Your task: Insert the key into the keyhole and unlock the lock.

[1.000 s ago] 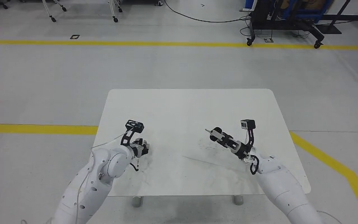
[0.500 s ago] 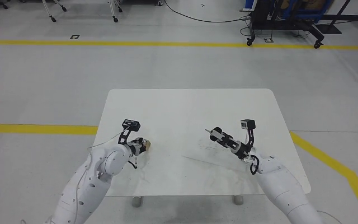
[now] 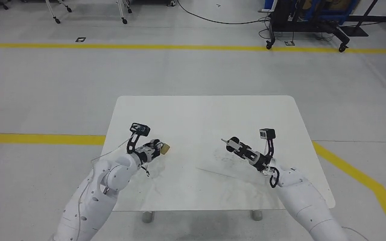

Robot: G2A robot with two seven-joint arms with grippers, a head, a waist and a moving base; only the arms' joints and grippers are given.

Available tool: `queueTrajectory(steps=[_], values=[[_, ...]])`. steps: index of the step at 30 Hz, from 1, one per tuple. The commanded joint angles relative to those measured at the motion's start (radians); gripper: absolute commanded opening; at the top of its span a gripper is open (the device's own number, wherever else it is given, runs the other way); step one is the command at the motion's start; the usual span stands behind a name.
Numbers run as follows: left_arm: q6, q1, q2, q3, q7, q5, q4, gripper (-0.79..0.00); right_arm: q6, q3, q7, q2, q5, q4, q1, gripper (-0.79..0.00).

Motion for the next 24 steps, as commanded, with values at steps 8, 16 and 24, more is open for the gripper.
queueTrajectory(steps=[8, 16, 24], values=[[-0.247, 0.027, 0.0, -0.037, 0.204, -0.091, 0.031, -0.785, 0.0, 0.0, 0.0, 0.0, 0.0, 0.0, 0.0, -0.785], [-0.337, -0.021, -0.013, -0.008, 0.125, -0.389, 0.054, -0.785, 0.036, -0.009, -0.031, -0.005, 0.0, -0.019, 0.003, -0.785], [-0.208, -0.375, -0.076, 0.153, -0.451, -1.22, 0.458, -0.785, 0.077, -0.139, -0.122, -0.07, 0.129, 0.019, 0.095, -0.785]])
